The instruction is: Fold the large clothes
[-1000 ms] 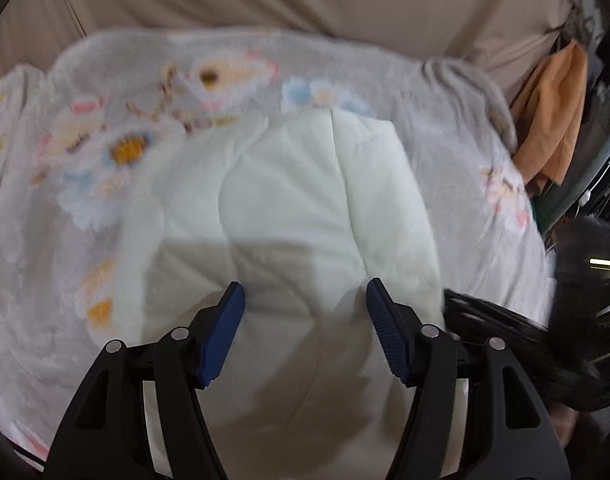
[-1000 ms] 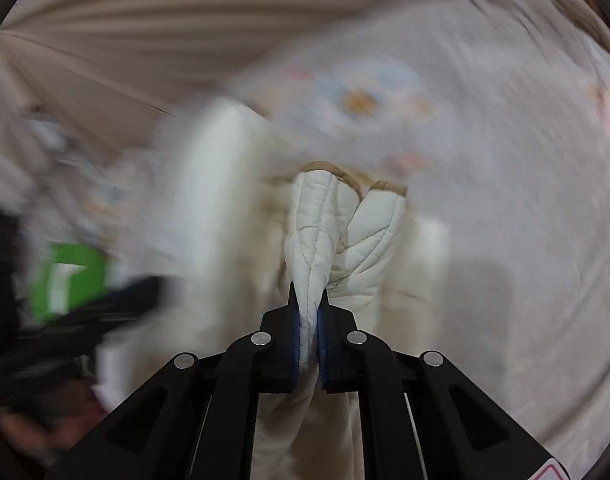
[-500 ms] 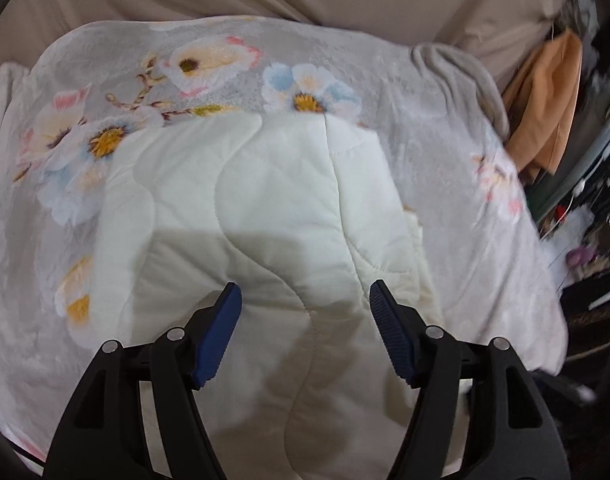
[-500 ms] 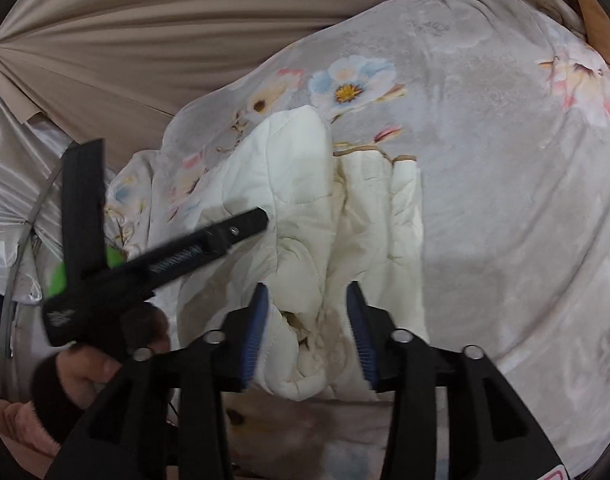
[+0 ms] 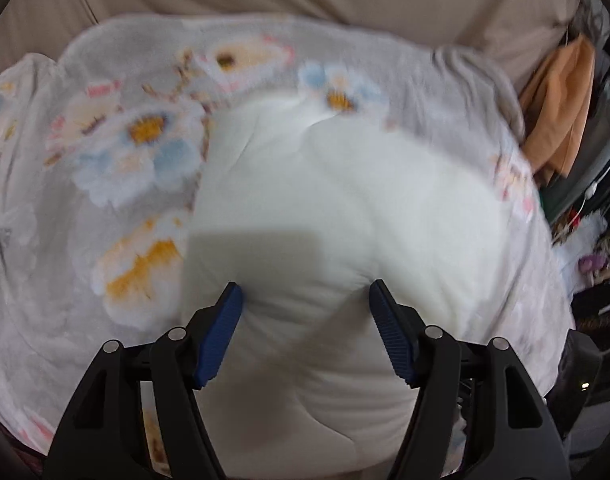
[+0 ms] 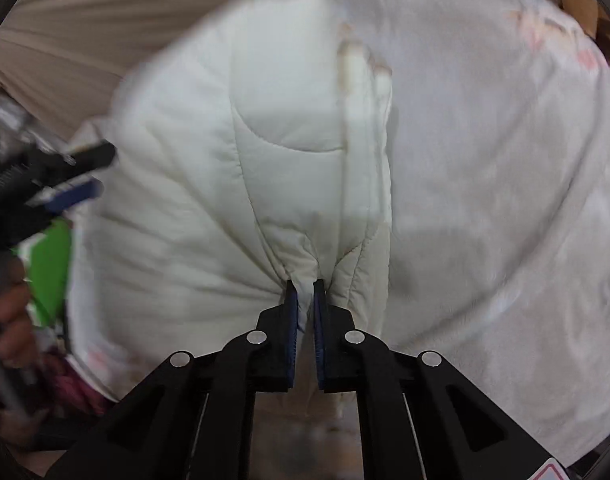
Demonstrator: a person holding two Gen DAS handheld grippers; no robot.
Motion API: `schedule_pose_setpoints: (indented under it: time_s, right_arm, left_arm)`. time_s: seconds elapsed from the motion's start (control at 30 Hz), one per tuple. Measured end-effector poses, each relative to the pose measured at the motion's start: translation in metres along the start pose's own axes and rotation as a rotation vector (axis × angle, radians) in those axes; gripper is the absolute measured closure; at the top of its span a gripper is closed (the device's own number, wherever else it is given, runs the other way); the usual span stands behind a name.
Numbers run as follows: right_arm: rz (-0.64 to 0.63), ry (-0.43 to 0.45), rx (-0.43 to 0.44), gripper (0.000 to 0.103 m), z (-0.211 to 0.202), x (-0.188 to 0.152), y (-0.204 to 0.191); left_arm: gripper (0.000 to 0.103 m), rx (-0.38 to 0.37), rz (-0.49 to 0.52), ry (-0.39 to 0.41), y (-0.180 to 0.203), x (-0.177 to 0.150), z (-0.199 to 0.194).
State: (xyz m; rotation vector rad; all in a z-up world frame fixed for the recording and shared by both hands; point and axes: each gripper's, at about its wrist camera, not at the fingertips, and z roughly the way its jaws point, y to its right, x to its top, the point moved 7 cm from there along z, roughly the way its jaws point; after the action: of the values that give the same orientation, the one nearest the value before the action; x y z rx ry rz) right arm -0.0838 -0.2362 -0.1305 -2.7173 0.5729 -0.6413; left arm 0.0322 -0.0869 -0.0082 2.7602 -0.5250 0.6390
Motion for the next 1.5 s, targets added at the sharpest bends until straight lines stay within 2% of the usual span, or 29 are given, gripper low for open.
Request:
schedule_pose_setpoints:
  time_s: [0.07, 0.1, 0.17, 0.27, 0.37, 0.47, 0.6, 0.73, 0.87, 0.97, 1.03, 1.1, 1.23, 1.3, 1.4, 1.5]
  right_arm:
    - [-0.011, -0.01, -0.027, 0.095, -0.001, 0.005, -0.007]
    - [-0.016, -0.01, -0.042, 0.094, -0.009, 0.01, -0.01]
    - [-0.016, 0.023, -0.077, 0.093, -0.031, 0.017, -0.014]
    - [-0.043, 0.143, -0.133, 0.091, -0.075, 0.029, -0.024]
    - [-0.103, 0.18, -0.126, 0.094, -0.09, 0.038, -0.047]
    - [-0.134, 0.134, -0.138, 0.103, -0.063, 0.039, -0.055]
    - [-0.089, 0.032, -0.175, 0.103, -0.011, 0.035, -0.039]
    - [-0.143, -0.007, -0.226, 0.103, 0.017, 0.036, -0.039]
    - [-0.122, -0.018, -0.221, 0.103, 0.008, 0.045, -0.042]
    - [-0.084, 0.057, -0.171, 0.103, -0.025, 0.059, -0.052]
    - [-0.082, 0.104, -0.174, 0.103, -0.038, 0.073, -0.056]
    - [-0.091, 0.098, -0.196, 0.103, -0.027, 0.086, -0.054]
    - [-0.076, -0.003, -0.211, 0.103, 0.031, 0.092, -0.04]
    - [-0.12, -0.002, -0.24, 0.103, 0.049, 0.096, -0.036]
    - [-0.161, -0.009, -0.274, 0.103, 0.058, 0.101, -0.043]
    - [-0.132, -0.016, -0.251, 0.103, 0.049, 0.104, -0.041]
  left_arm:
    - [0.039, 0.103, 0.073, 0.025, 0.007, -0.005, 0.008]
    - [0.039, 0.114, 0.096, 0.013, 0.009, -0.006, 0.012]
    - [0.039, 0.116, 0.079, -0.005, 0.005, -0.006, 0.016]
    - [0.039, 0.109, 0.059, -0.023, 0.001, -0.003, 0.017]
    - [0.039, 0.111, 0.061, -0.028, -0.001, -0.004, 0.017]
    - [0.038, 0.11, 0.061, -0.033, -0.001, -0.003, 0.016]
    - [0.033, 0.102, 0.057, -0.048, -0.006, -0.002, 0.017]
    - [0.035, 0.089, 0.046, -0.059, -0.011, -0.003, 0.006]
    - [0.035, 0.063, 0.026, -0.103, -0.026, -0.012, -0.007]
    - [0.035, 0.046, 0.001, -0.159, -0.041, -0.029, -0.008]
    - [0.033, 0.032, -0.017, -0.187, -0.046, -0.038, -0.003]
    - [0.032, 0.041, -0.014, -0.198, -0.047, -0.04, 0.004]
    - [0.022, 0.047, 0.001, -0.196, -0.047, -0.034, 0.014]
    - [0.018, 0.04, 0.0, -0.195, -0.047, -0.031, 0.021]
    - [0.014, 0.043, -0.01, -0.203, -0.048, -0.029, 0.033]
    - [0.012, 0.055, -0.01, -0.212, -0.048, -0.028, 0.04]
